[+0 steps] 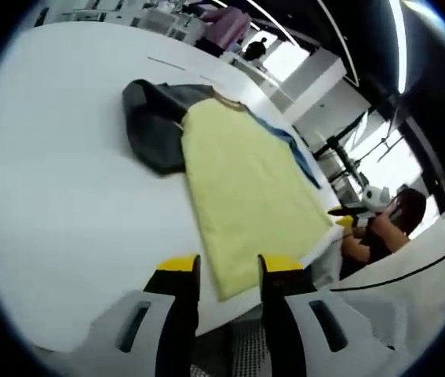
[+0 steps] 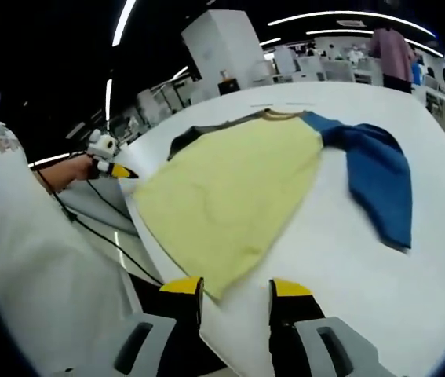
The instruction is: Fold the garment on the visible template until the final outline fits inside the template.
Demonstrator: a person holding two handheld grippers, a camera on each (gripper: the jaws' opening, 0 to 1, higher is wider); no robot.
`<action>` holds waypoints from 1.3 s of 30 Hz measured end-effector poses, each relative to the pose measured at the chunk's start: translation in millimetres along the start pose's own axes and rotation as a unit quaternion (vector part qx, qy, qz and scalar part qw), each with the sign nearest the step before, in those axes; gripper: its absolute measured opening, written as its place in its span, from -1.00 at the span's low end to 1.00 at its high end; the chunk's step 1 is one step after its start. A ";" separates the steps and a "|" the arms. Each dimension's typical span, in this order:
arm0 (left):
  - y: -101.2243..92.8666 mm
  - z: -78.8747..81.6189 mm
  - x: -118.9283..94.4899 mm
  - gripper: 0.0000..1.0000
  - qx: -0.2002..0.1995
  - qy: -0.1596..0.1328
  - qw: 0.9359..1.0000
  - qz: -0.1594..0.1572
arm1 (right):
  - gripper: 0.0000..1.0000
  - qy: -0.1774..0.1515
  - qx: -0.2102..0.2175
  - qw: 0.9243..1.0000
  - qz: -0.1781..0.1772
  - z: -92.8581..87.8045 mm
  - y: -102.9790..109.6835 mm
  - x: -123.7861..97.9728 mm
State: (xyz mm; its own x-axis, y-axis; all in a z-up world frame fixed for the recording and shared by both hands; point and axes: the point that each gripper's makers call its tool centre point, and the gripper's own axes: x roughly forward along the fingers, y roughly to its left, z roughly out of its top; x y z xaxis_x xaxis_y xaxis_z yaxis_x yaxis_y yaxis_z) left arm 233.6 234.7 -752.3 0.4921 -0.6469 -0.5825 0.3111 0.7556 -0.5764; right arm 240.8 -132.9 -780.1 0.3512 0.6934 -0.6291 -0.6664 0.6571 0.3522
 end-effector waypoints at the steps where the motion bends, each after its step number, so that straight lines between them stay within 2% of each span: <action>1: -0.6 2.1 -0.7 -0.45 0.000 -0.004 1.000 -0.001 | -0.35 -0.004 0.002 1.000 -0.002 1.5 -1.1 -0.1; 10: -15.9 17.1 -1.1 -0.46 0.013 -0.027 0.999 -0.011 | -0.04 -0.061 0.029 0.997 -0.040 21.7 -21.9 -3.7; 16: -24.9 26.4 0.5 -0.46 0.029 -0.032 0.999 -0.017 | -0.05 -0.082 0.036 0.995 -0.051 33.5 -32.8 -8.4; 21: -27.9 33.1 1.7 -0.47 0.037 -0.041 0.998 -0.019 | -0.02 -0.097 0.033 0.992 -0.073 41.5 -44.1 -10.4; 30: -35.5 44.3 3.3 -0.48 0.052 -0.056 0.997 -0.027 | -0.04 -0.108 0.046 0.988 -0.096 43.9 -60.6 -9.9; 39: -46.4 53.8 7.9 -0.45 0.088 -0.080 0.992 -0.043 | -0.02 -0.119 0.057 0.983 -0.128 47.2 -80.8 -14.1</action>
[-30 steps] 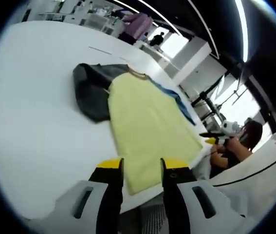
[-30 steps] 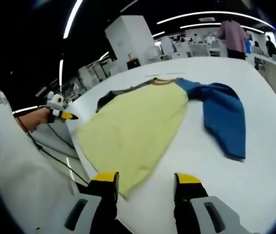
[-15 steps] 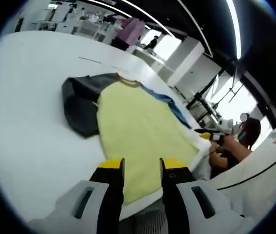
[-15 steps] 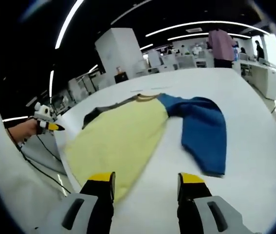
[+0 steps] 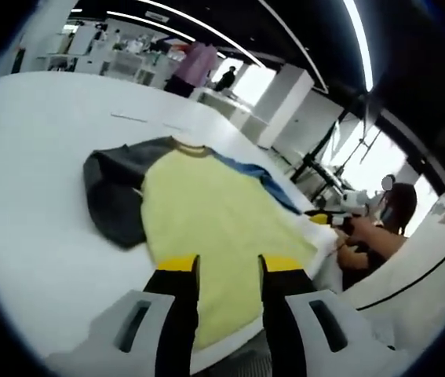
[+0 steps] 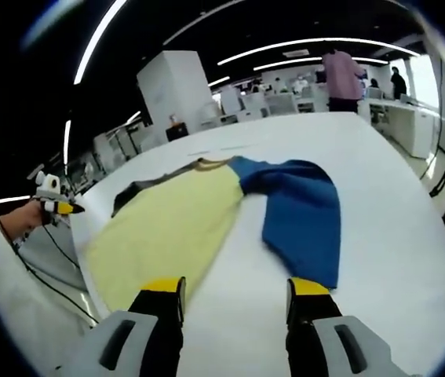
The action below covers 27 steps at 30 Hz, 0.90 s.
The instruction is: Fold the garment on the visible template until the final outline fits inside the template.
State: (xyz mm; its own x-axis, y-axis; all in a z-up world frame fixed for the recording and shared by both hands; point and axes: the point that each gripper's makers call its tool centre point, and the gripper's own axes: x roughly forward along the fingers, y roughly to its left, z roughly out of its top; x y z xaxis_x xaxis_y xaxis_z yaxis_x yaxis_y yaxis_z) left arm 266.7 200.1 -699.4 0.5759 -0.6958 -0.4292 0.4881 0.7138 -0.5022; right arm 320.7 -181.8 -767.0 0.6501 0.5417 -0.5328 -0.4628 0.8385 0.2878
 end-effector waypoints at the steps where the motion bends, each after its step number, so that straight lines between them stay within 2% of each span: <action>1: -0.8 0.4 0.8 -0.45 0.003 -0.002 1.000 -0.002 | -0.01 -0.001 0.001 1.000 -0.005 0.8 -2.7 0.1; 8: -1.3 -4.4 5.1 -0.40 0.030 0.007 1.000 -0.003 | 0.00 -0.007 0.009 1.000 -0.025 4.0 -13.5 1.4; 15: -4.0 -2.0 6.9 -0.39 0.037 -0.003 0.999 -0.010 | -0.02 -0.014 0.013 0.999 -0.048 7.4 -26.6 2.8; 27: -4.4 -11.5 7.3 -0.34 0.087 0.025 0.996 -0.003 | -0.17 -0.008 0.012 0.997 -0.073 4.4 -40.6 7.4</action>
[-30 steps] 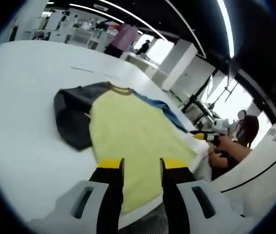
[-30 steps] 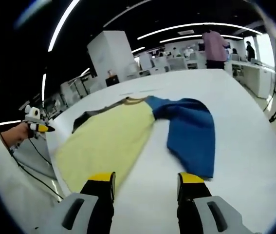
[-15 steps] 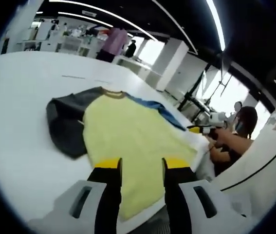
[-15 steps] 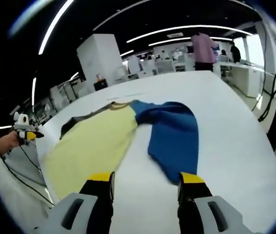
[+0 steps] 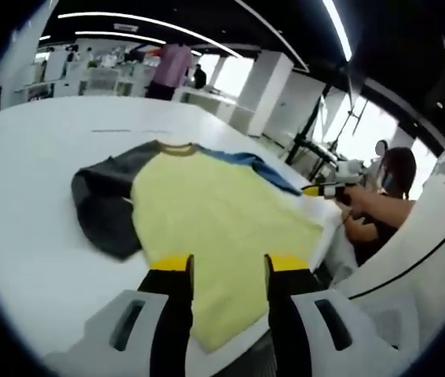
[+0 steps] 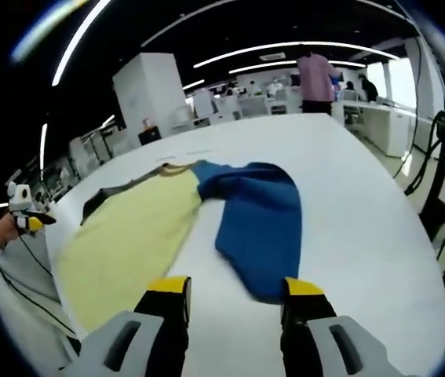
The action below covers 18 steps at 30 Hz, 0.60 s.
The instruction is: Fold the garment on the visible template until the final outline fits inside the template.
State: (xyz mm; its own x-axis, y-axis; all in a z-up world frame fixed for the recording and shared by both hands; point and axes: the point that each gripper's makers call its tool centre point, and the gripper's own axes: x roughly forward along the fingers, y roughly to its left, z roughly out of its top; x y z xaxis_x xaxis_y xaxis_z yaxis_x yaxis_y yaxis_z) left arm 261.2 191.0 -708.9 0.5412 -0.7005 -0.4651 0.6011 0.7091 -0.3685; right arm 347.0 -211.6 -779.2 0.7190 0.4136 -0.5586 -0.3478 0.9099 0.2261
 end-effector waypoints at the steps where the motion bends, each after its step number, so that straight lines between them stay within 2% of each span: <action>1: 0.0 -0.3 -0.4 -0.34 0.000 0.000 1.000 0.000 | -0.19 0.001 -0.001 1.000 -0.002 -0.4 -0.8 0.8; 13: 4.5 -2.1 -8.8 -0.34 0.011 -0.002 1.000 0.011 | -0.50 0.010 -0.009 1.000 -0.019 -6.5 -10.7 9.4; 18: 7.0 -6.9 -9.7 -0.33 0.017 0.006 1.000 0.017 | -0.66 0.017 -0.030 0.999 -0.033 -6.8 -17.7 10.1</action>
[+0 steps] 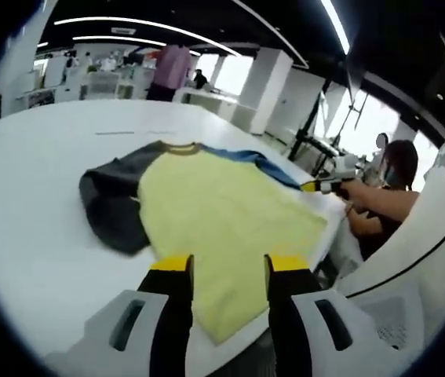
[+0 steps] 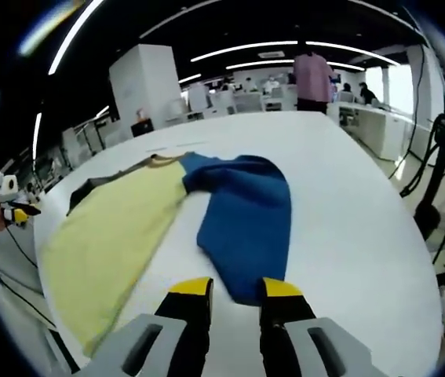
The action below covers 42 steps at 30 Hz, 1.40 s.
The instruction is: Fold the garment on the visible template until the final outline fits inside the template.
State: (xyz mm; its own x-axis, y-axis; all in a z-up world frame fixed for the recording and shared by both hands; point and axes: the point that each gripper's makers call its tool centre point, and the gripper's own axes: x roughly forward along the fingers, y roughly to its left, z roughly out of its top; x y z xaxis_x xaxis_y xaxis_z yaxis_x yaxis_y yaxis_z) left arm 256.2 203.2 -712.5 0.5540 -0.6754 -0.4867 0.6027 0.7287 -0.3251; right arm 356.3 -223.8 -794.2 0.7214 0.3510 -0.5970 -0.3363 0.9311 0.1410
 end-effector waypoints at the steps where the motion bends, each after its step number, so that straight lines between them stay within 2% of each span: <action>1: 0.5 -1.3 0.3 -0.33 0.003 0.003 1.000 0.001 | -0.68 0.001 -0.004 1.000 -0.002 -0.2 -0.6 0.3; 8: 1.0 -0.5 1.5 -0.33 0.022 0.009 1.000 0.003 | -0.81 0.001 -0.016 1.000 -0.012 0.3 -4.4 1.9; 13: 1.8 -0.8 2.5 -0.34 0.028 0.015 0.999 0.003 | -1.00 0.003 -0.023 1.000 -0.018 0.0 -10.9 2.3; 25: 6.3 -0.8 2.6 -0.35 0.027 0.021 0.999 0.006 | -1.00 0.007 -0.019 0.999 -0.034 6.2 -33.9 -1.2; 42: 12.0 -2.5 3.4 -0.37 0.020 0.024 0.999 0.015 | -1.00 0.035 -0.060 0.995 -0.073 34.5 -94.4 -4.6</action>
State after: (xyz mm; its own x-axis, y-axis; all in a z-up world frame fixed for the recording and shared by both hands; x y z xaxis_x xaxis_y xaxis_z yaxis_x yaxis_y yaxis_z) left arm 263.9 210.0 -720.1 0.5447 -0.6456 -0.5353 0.6087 0.7434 -0.2773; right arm 405.5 -309.8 -777.5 0.7255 0.2015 -0.6580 -0.3040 0.9517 -0.0438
